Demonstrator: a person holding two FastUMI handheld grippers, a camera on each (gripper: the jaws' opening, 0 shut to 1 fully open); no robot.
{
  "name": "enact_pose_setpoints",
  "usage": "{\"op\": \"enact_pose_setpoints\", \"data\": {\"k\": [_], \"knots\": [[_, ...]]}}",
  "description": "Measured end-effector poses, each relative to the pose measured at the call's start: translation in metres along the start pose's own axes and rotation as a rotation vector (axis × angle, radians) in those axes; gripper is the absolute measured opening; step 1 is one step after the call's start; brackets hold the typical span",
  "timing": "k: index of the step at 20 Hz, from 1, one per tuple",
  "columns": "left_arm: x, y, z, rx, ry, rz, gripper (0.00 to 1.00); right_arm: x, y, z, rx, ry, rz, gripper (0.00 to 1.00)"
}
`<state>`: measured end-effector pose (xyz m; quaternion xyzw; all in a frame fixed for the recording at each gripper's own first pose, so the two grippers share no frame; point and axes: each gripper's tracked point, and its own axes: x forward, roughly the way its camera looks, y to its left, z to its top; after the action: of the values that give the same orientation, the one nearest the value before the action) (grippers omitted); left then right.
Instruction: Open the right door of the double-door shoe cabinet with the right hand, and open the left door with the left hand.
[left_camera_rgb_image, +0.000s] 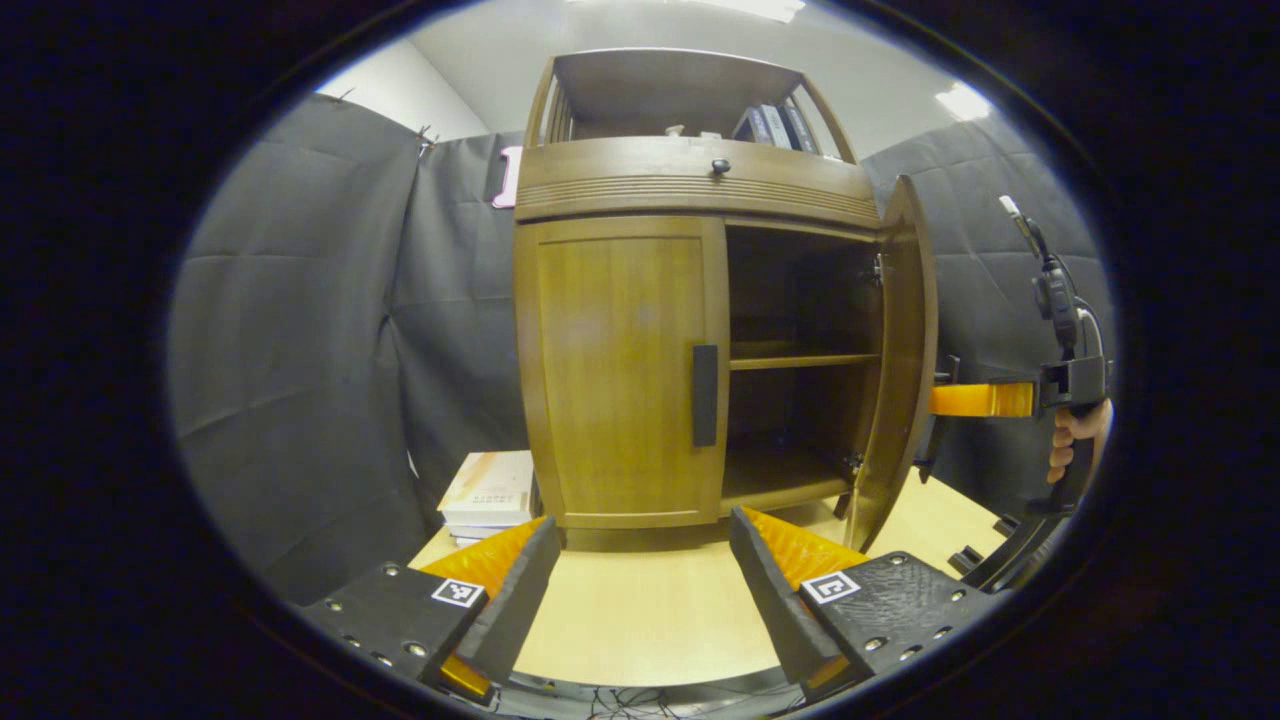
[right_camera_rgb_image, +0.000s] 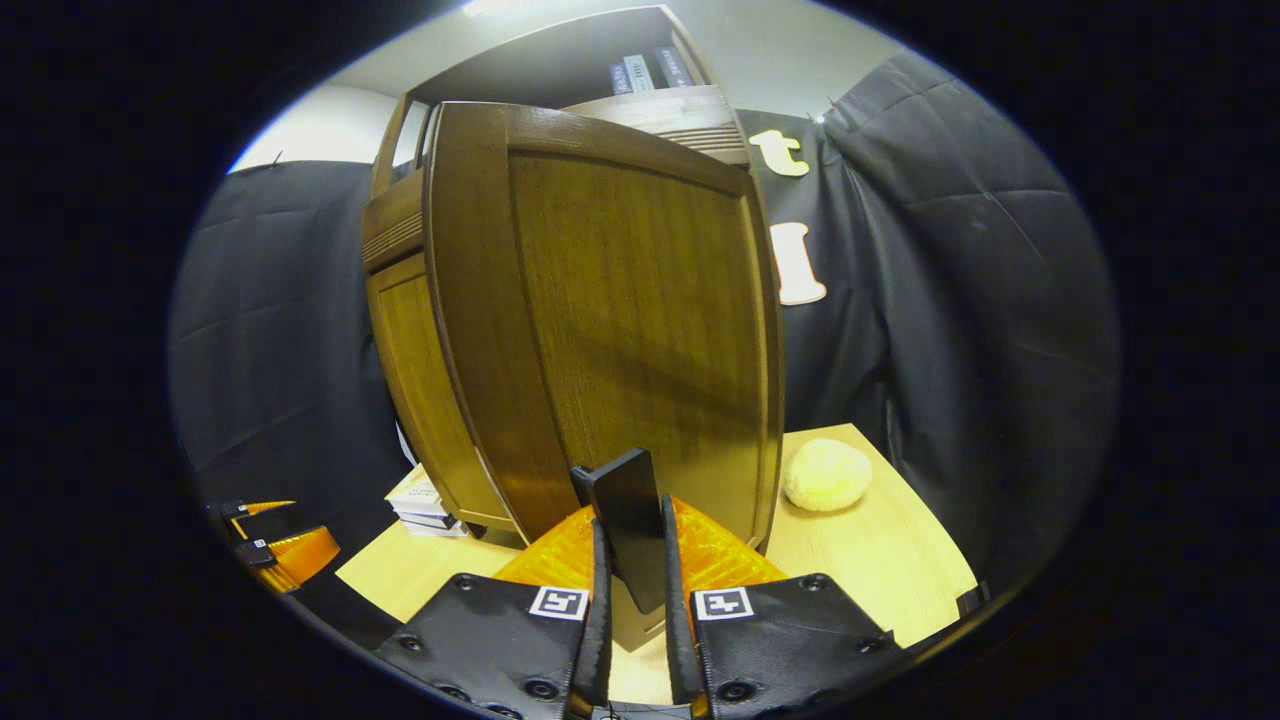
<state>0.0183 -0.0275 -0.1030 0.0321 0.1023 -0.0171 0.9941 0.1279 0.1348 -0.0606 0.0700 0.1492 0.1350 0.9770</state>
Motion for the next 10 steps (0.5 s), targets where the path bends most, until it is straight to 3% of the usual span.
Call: {"op": "enact_pose_setpoints", "data": {"k": [6, 8, 10], "knots": [[-0.002, -0.009, 0.003, -0.017, 0.001, 0.007, 0.99, -0.028, -0.049, -0.002, 0.026, 0.024, 0.016, 0.24], [0.000, -0.013, 0.006, -0.023, -0.009, 0.007, 1.00, -0.039, -0.071, -0.001, -0.004, 0.014, 0.014, 0.18], [0.001, -0.015, 0.009, -0.015, -0.015, 0.006, 1.00, -0.044, -0.092, 0.001, -0.040, -0.004, 0.013, 0.18]]}}
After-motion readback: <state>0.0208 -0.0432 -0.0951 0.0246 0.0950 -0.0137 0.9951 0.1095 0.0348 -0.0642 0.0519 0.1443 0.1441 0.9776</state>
